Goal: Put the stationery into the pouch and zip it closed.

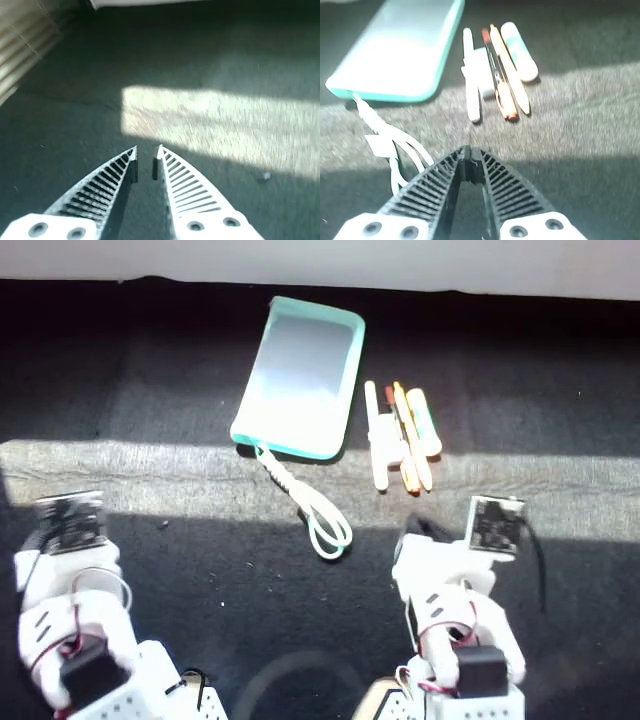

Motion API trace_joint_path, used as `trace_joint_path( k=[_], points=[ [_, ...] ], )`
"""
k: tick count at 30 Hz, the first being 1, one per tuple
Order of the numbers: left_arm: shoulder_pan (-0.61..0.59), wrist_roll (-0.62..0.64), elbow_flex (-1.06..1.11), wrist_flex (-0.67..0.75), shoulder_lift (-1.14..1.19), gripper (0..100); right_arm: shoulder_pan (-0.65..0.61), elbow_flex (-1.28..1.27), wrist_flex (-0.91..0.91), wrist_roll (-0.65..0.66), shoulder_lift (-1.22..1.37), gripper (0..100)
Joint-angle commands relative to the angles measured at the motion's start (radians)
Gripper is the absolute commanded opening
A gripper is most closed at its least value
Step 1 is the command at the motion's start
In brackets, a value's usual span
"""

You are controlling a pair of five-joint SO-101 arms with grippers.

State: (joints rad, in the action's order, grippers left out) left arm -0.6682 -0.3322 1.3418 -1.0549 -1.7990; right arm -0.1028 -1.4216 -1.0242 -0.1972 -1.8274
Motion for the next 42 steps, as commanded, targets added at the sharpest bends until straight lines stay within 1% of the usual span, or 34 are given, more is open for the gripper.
trace_joint_path(
  k=[1, 4, 6, 7, 11, 13, 15, 19, 21, 23, 26, 29, 31, 33, 35, 36, 38, 39, 42],
  points=[
    [0.036, 0.112, -0.292, -0.074, 0.021, 13, -0.002, 0.177, 0.015, -0.006, 0.001, 2.4],
    [0.156, 0.121, -0.461, -0.195, 0.125, 13, -0.002, 0.249, 0.015, -0.006, 0.002, 2.4],
    [0.216, 0.132, -0.572, -0.259, 0.252, 13, -0.002, 0.286, 0.015, -0.006, 0.002, 2.4],
    [0.231, 0.160, -0.627, -0.282, 0.328, 13, -0.002, 0.298, 0.015, -0.006, 0.002, 2.4],
    [0.237, 0.250, -0.843, -0.339, 0.642, 13, -0.002, 0.321, 0.018, -0.006, 0.004, 2.3],
    [0.239, 0.275, -0.937, -0.370, 0.779, 13, -0.002, 0.337, 0.019, -0.006, 0.016, 2.3],
    [0.239, 0.270, -1.035, -0.422, 0.869, 13, -0.002, 0.380, 0.019, -0.006, 0.062, 2.3],
    [0.237, 0.265, -1.204, -0.517, 0.921, 13, -0.002, 0.553, 0.021, -0.008, 0.234, 2.3],
    [0.237, 0.218, -1.260, -0.525, 0.921, 13, -0.002, 0.662, 0.015, -0.011, 0.355, 2.3],
    [0.237, 0.198, -1.302, -0.514, 0.921, 13, -0.002, 0.754, 0.004, -0.012, 0.478, 2.3],
    [0.245, 0.195, -1.282, -0.516, 0.932, 13, -0.002, 0.849, -0.090, -0.014, 0.650, 2.3],
    [0.282, 0.193, -1.133, -0.514, 0.961, 13, -0.002, 0.878, -0.213, -0.015, 0.799, 2.3],
    [0.295, 0.193, -1.023, -0.514, 1.001, 13, -0.002, 0.848, -0.266, -0.014, 0.892, 2.3],
    [0.306, 0.192, -0.957, -0.512, 1.046, 13, 0.001, 0.783, -0.262, -0.006, 0.995, 2.3],
    [0.315, 0.192, -0.937, -0.512, 1.090, 13, 0.001, 0.745, -0.251, -0.002, 1.089, 2.4],
    [0.315, 0.192, -0.934, -0.512, 1.112, 14, -0.002, 0.754, -0.249, 0.029, 1.130, 2.5],
    [0.315, 0.190, -0.935, -0.512, 1.159, 17, -0.005, 0.808, -0.246, 0.129, 1.204, 3.4],
    [0.315, 0.190, -0.935, -0.512, 1.179, 19, -0.005, 0.851, -0.246, 0.158, 1.233, 4.0],
    [0.315, 0.190, -0.937, -0.512, 1.224, 20, -0.010, 0.995, -0.225, 0.164, 1.310, 6.9]
  ],
)
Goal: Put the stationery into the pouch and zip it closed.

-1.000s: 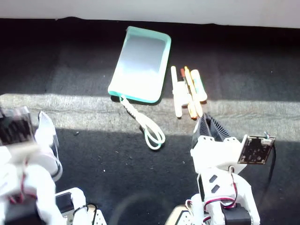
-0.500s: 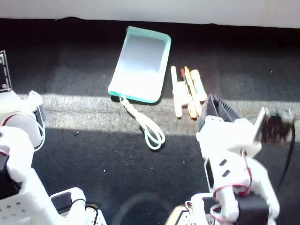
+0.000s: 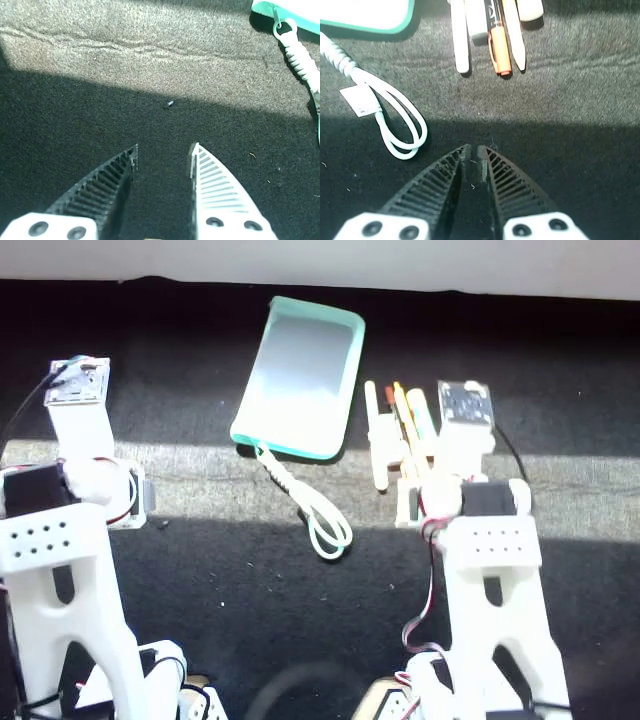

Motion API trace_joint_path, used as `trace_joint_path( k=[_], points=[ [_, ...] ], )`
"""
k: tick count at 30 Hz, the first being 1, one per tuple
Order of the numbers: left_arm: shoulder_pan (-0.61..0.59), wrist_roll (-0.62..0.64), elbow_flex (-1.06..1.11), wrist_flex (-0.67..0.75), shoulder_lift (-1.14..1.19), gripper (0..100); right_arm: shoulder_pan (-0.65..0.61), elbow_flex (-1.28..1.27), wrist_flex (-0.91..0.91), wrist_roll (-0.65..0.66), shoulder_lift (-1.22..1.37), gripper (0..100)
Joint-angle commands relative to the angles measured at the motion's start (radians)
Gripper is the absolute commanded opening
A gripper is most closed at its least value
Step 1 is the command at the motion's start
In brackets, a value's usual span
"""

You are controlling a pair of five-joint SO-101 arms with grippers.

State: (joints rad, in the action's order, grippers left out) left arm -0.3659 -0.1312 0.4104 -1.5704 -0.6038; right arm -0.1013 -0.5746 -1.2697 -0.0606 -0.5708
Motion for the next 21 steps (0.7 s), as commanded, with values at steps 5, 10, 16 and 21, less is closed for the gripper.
trace_joint_path(
  k=[5, 10, 16, 21],
  points=[
    [0.013, -0.011, 0.001, 0.026, 0.047, 20, -0.170, 0.374, 0.022, -0.008, 0.249, 13.4],
    [0.010, -0.011, 0.002, 0.051, 0.050, 20, -0.361, 0.621, -0.028, -0.058, 0.558, 14.2],
    [0.007, -0.011, -0.001, 0.044, 0.044, 20, -0.487, 0.975, -0.064, -0.058, 0.918, 14.2],
    [0.007, -0.011, 0.004, 0.044, 0.044, 20, -0.535, 1.194, -0.134, -0.058, 1.162, 14.2]
  ],
)
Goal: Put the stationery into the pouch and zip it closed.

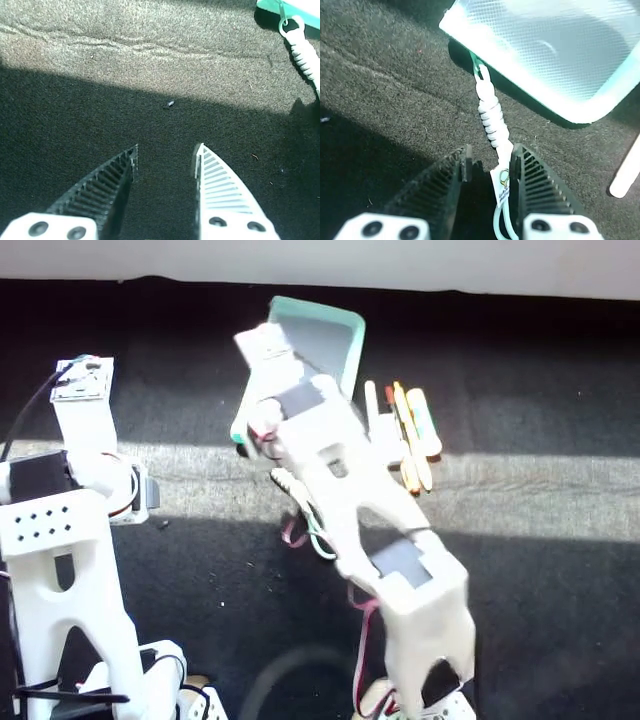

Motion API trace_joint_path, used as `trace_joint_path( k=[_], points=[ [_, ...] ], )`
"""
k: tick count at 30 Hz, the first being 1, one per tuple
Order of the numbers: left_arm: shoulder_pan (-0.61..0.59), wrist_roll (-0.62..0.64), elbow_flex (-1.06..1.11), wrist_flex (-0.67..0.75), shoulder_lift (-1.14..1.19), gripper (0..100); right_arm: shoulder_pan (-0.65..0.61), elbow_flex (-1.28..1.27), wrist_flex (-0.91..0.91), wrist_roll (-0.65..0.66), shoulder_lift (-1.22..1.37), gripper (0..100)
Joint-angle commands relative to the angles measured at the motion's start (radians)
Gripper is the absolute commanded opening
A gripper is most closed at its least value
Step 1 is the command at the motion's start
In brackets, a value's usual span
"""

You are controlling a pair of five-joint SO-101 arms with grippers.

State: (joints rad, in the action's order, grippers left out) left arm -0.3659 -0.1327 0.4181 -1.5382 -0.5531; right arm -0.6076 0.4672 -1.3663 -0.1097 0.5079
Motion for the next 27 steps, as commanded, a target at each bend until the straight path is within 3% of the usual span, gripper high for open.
trace_joint_path(
  k=[1, 13, 27],
  points=[
    [0.007, -0.009, -0.004, 0.012, -0.007, 20, -0.030, 0.194, -0.058, -0.009, 0.120, 14.2],
    [0.007, -0.009, -0.004, 0.012, -0.007, 20, -0.031, 0.587, -0.168, -0.009, 0.460, 14.2],
    [0.007, -0.009, -0.012, -0.009, -0.007, 20, 0.013, 0.627, -0.255, -0.002, 0.567, 14.2]
  ],
)
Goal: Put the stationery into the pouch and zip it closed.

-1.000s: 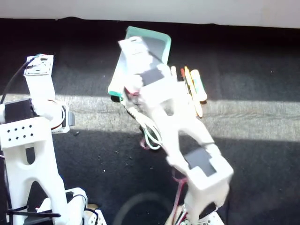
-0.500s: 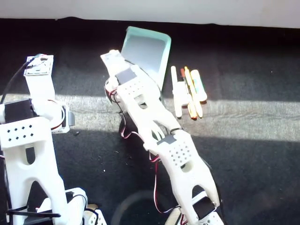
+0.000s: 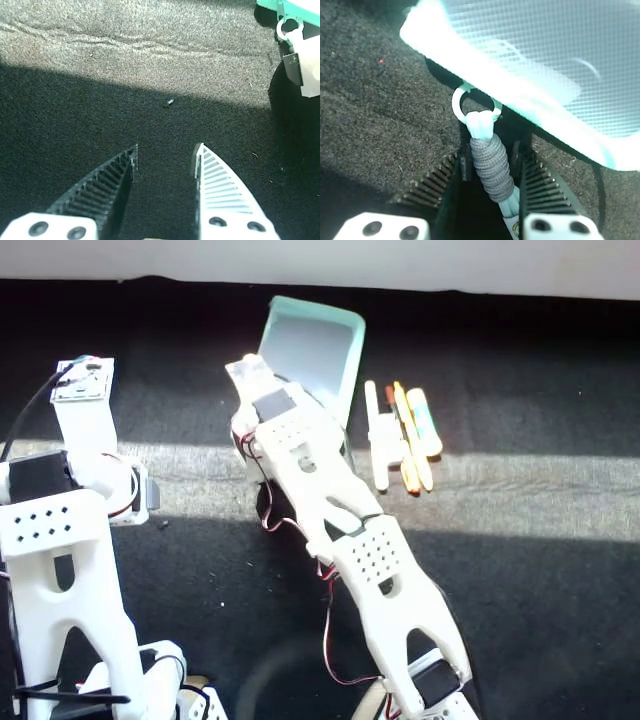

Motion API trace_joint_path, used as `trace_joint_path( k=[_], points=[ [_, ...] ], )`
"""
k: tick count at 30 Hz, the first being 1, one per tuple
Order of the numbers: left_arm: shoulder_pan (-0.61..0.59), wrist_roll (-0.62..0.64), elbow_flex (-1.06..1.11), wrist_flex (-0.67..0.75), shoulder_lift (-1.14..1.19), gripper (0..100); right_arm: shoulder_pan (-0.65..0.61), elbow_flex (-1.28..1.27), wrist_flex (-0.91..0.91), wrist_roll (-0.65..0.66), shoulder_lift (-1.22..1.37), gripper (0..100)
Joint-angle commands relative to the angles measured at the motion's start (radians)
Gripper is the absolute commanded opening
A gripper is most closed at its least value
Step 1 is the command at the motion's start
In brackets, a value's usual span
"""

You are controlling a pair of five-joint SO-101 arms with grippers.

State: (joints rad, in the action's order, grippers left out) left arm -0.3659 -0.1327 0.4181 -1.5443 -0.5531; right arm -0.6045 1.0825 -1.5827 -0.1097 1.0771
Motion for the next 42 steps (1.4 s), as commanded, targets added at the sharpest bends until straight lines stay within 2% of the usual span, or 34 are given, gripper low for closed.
trace_joint_path(
  k=[1, 4, 8, 14, 17, 20, 23, 27, 29, 33, 36, 39, 42],
  points=[
    [0.007, -0.009, -0.012, -0.003, -0.007, 20, 0.008, 0.012, -0.050, -0.002, -0.002, 14.2],
    [0.007, -0.009, -0.012, -0.003, -0.007, 20, 0.008, 0.008, -0.077, -0.002, -0.001, 13.6],
    [0.007, -0.009, -0.010, -0.003, -0.007, 20, 0.015, 0.013, -0.117, 0.061, -0.002, 0.0],
    [0.007, -0.009, -0.004, -0.003, -0.007, 20, 0.044, 0.163, -0.177, 0.086, -0.079, 0.6],
    [0.007, -0.009, -0.012, 0.002, -0.007, 20, 0.067, 0.280, -0.179, 0.087, -0.170, 0.6],
    [0.012, -0.009, -0.030, -0.002, -0.007, 20, 0.074, 0.294, -0.180, 0.123, -0.277, 0.6],
    [0.012, -0.003, -0.104, -0.020, -0.008, 20, 0.071, 0.292, -0.180, 0.206, -0.392, 0.6],
    [0.058, -0.002, -0.317, -0.144, -0.007, 20, 0.068, 0.292, -0.180, 0.259, -0.558, 0.6],
    [0.104, -0.002, -0.424, -0.196, -0.007, 20, 0.056, 0.262, -0.180, 0.265, -0.633, 0.6],
    [0.166, 0.000, -0.550, -0.210, -0.005, 20, -0.008, 0.130, -0.180, 0.270, -0.816, 0.6],
    [0.170, 0.063, -0.579, -0.210, -0.001, 20, -0.064, 0.001, -0.179, 0.313, -0.958, 0.6],
    [0.174, 0.144, -0.575, -0.212, -0.004, 20, -0.067, -0.165, -0.177, 0.330, -1.040, 0.6],
    [0.176, 0.167, -0.576, -0.212, -0.005, 20, -0.025, -0.311, -0.177, 0.348, -1.055, 0.6]
  ],
)
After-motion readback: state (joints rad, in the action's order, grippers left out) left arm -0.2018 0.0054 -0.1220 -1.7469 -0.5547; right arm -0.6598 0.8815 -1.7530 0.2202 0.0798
